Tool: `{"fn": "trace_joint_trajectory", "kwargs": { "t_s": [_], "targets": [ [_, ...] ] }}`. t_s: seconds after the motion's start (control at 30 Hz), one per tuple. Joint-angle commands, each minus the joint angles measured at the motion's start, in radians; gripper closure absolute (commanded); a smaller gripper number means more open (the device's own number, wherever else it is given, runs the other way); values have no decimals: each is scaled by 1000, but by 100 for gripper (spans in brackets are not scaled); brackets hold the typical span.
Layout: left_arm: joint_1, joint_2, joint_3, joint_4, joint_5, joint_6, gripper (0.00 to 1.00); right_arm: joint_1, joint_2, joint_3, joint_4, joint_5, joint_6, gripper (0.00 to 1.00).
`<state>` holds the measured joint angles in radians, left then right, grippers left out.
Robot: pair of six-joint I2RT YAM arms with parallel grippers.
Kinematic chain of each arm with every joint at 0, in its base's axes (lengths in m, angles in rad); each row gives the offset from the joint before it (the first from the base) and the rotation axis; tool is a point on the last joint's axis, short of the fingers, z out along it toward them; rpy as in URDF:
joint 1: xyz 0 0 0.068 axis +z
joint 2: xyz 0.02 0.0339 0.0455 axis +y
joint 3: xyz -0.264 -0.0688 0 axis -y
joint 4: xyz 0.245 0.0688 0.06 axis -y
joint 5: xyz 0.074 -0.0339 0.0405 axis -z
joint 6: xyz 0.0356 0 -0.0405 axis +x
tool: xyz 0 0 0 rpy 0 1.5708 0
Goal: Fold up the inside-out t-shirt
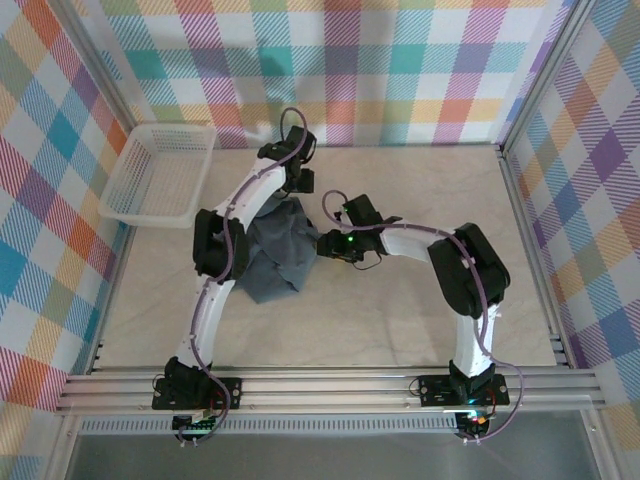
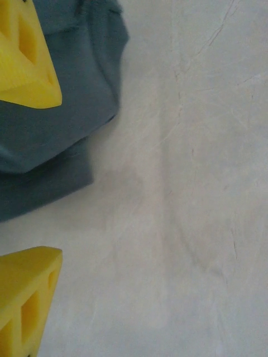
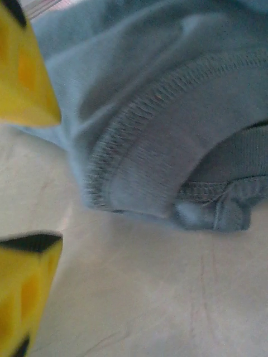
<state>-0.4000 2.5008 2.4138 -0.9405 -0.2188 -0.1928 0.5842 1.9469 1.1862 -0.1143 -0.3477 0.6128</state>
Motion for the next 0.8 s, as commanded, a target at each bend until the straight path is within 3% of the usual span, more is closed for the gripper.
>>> {"fn": "trace_joint_trajectory", "kwargs": {
  "t_s": [0.0,0.1,0.2,0.27,0.3,0.4,0.5,0.77],
  "targets": [
    [58,41,67,-152,47,104,33,-1,-10,33,50,23,-15,79],
    [90,45,9,-129,300,156,34,-1,-22,36,32,23,-48,100],
    [122,44,-30,-79,477,138,45,-1,-26,35,20,31,-60,100],
    [133,48,-30,-59,496,127,54,-1,-33,36,11,48,-65,100],
    [136,51,-21,-59,501,131,60,-1,-39,35,5,62,-69,100],
    [144,62,14,-90,525,139,100,-2,-73,22,-7,113,-84,100],
    [154,6,-11,-88,541,129,100,-8,-145,13,-41,185,-122,100],
    [177,-417,-148,42,421,50,100,-47,-440,15,-158,400,-237,100]
  ]
}}
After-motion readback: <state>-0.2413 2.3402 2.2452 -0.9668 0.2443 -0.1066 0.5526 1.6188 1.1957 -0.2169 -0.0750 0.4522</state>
